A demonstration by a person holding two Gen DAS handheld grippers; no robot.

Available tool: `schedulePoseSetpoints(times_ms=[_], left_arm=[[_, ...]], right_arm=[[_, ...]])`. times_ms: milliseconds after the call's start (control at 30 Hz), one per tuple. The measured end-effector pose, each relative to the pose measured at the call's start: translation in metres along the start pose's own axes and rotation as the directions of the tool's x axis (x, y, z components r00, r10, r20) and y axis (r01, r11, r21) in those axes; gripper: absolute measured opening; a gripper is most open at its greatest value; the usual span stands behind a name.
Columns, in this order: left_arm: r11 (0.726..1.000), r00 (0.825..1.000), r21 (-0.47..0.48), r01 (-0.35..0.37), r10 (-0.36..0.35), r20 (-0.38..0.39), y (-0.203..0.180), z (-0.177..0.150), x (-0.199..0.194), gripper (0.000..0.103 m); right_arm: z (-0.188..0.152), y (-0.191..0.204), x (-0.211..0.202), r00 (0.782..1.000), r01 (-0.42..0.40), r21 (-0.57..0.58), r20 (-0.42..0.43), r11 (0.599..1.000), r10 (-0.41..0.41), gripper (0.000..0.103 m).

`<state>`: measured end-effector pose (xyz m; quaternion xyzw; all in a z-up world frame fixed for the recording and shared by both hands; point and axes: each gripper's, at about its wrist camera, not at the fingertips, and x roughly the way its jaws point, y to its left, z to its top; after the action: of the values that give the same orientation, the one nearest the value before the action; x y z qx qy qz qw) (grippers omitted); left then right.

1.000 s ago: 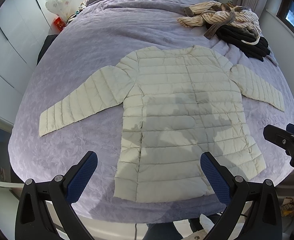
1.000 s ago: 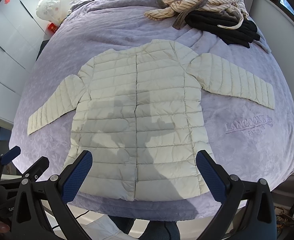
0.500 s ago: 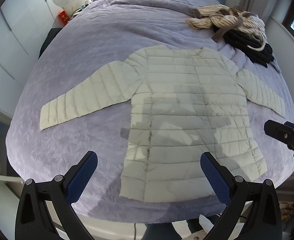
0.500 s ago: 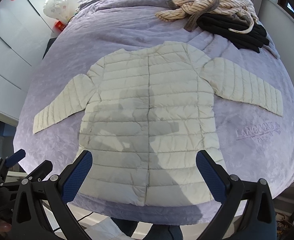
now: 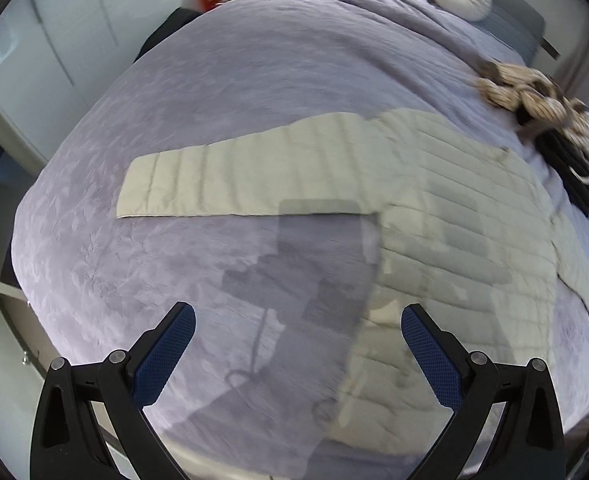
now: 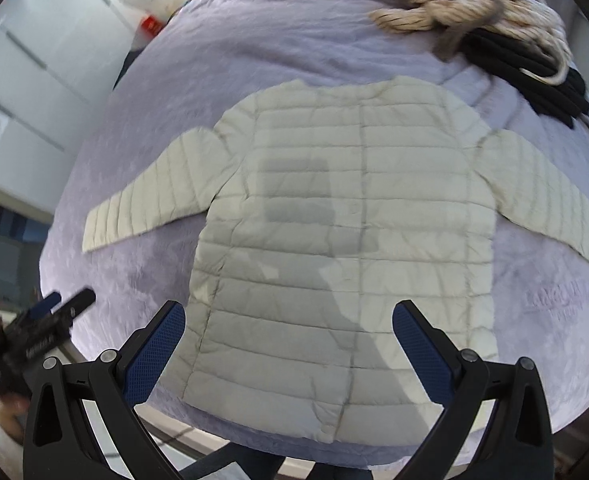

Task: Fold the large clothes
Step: 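Grasp the jacket side edge near the sleeve with the right gripper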

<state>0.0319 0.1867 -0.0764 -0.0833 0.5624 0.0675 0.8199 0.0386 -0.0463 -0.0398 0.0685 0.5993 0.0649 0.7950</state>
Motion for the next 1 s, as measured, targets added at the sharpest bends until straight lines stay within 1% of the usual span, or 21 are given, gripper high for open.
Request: schedulePoseSetpoints(times_ms=[133,233,300,333,367,400,433,500,533,600,700,733,800,833,867,900,933,1000], left_arm=[[0.999,1.0,-0.052,0.0,0.0,-0.003,0.032,0.009,0.032,0.103],[0.992,0.999,-0.122,0.044,-0.047,-0.021,0.055,0.016,0.058,0.103],[0.975,0.994,-0.196,0.105,-0.11,-0.018,0.074,0.02,0.076,0.103],[0.968,0.992,-0.219,0.122,-0.128,-0.014,0.079,0.021,0.081,0.103],[0.954,0.988,-0.26,0.148,-0.153,0.0,0.089,0.024,0.092,0.103],[0.948,0.987,-0.279,0.153,-0.159,0.003,0.092,0.026,0.096,0.103],[0.933,0.985,-0.316,0.171,-0.174,0.017,0.101,0.029,0.106,0.103],[0.913,0.98,-0.356,0.199,-0.196,0.044,0.11,0.034,0.117,0.103],[0.901,0.977,-0.38,0.209,-0.203,0.057,0.116,0.037,0.126,0.103],[0.886,0.973,-0.402,0.231,-0.214,0.086,0.124,0.041,0.137,0.103],[0.869,0.969,-0.43,0.246,-0.214,0.122,0.135,0.047,0.154,0.103],[0.864,0.969,-0.438,0.248,-0.214,0.127,0.137,0.049,0.159,0.103],[0.849,0.968,-0.465,0.25,-0.209,0.14,0.145,0.05,0.17,0.103],[0.839,0.967,-0.482,0.253,-0.208,0.145,0.149,0.05,0.176,0.103],[0.826,0.966,-0.5,0.258,-0.21,0.151,0.153,0.05,0.181,0.103],[0.818,0.964,-0.51,0.265,-0.213,0.159,0.156,0.049,0.184,0.103],[0.813,0.963,-0.517,0.269,-0.212,0.168,0.157,0.05,0.186,0.103],[0.814,0.963,-0.517,0.265,-0.198,0.182,0.157,0.052,0.19,0.103]], right_arm=[[0.009,0.022,0.023,0.999,0.018,-0.055,-0.028,0.998,-0.019,0.103],[0.018,0.037,0.044,0.998,0.008,-0.083,-0.057,0.996,-0.013,0.103],[0.024,0.046,0.058,0.998,-0.002,-0.102,-0.068,0.995,-0.005,0.103],[0.027,0.051,0.067,0.998,-0.007,-0.113,-0.068,0.994,0.0,0.103],[0.031,0.056,0.073,0.998,-0.014,-0.123,-0.067,0.992,0.006,0.103],[0.034,0.06,0.082,0.997,-0.019,-0.132,-0.071,0.991,0.01,0.103],[0.038,0.064,0.092,0.997,-0.019,-0.136,-0.083,0.99,0.007,0.103],[0.048,0.072,0.108,0.995,-0.033,-0.136,-0.1,0.99,0.02,0.103],[0.055,0.076,0.117,0.995,-0.051,-0.137,-0.096,0.989,0.038,0.103],[0.068,0.083,0.132,0.995,-0.077,-0.153,-0.074,0.985,0.067,0.103],[0.092,0.098,0.16,0.996,-0.08,-0.175,-0.04,0.981,0.074,0.102],[0.098,0.101,0.167,0.996,-0.09,-0.177,-0.034,0.98,0.085,0.098],[0.111,0.109,0.184,0.995,-0.102,-0.187,-0.016,0.977,0.101,0.084],[0.117,0.114,0.194,0.994,-0.109,-0.195,-0.01,0.975,0.11,0.063],[0.123,0.116,0.206,0.993,-0.118,-0.197,-0.012,0.973,0.118,0.04],[0.126,0.117,0.216,0.992,-0.123,-0.193,-0.019,0.973,0.121,0.031],[0.13,0.119,0.229,0.992,-0.125,-0.183,-0.033,0.975,0.121,0.025],[0.132,0.118,0.247,0.991,-0.134,-0.166,-0.048,0.977,0.127,0.023]])
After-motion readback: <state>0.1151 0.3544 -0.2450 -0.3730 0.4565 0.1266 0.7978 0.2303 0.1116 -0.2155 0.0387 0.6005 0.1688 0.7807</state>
